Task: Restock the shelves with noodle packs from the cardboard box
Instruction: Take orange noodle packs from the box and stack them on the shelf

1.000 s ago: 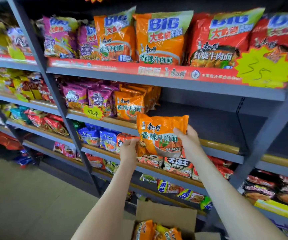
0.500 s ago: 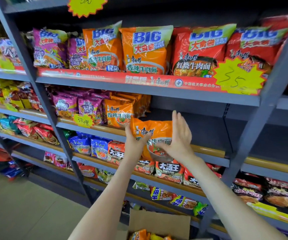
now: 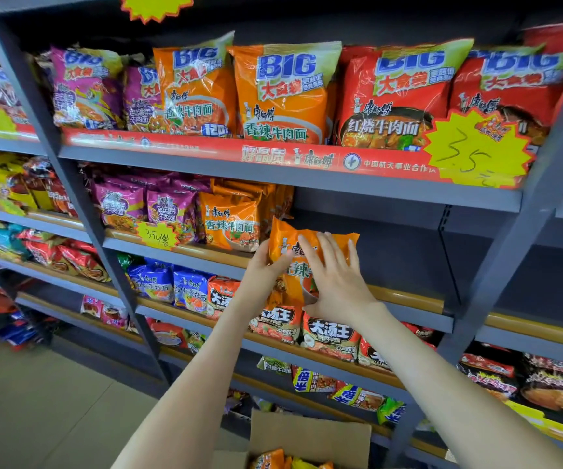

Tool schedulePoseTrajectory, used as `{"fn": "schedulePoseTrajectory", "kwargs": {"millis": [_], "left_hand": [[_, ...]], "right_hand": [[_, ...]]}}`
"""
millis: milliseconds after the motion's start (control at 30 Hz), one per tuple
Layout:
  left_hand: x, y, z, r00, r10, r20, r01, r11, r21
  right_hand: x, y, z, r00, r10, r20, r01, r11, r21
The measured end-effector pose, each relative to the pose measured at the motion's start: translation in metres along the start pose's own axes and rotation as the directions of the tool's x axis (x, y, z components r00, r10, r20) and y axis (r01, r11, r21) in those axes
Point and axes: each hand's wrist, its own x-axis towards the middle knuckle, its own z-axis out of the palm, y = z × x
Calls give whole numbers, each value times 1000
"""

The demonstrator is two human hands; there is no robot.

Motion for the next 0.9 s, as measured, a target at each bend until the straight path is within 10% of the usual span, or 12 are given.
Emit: {"fn": "schedulePoseTrajectory", "kwargs": {"millis": [300, 433, 567, 900], "left_hand": [[0, -9, -11, 990, -62, -130, 46, 991, -124], [-5, -15, -15, 966, -141, -219, 81, 962, -262], [-3, -24, -12, 937, -188, -295, 129, 969, -209], [-2, -3, -8, 891, 159, -424, 77, 869, 488]], "right_hand": [[6, 5, 12, 992, 101, 78, -121, 940, 319], [3, 9, 13, 824, 556, 107, -398, 436, 807], [4, 11, 12, 756, 605, 250, -419, 153, 895], [-1, 6, 3, 736, 675, 42, -405, 390, 827]]}}
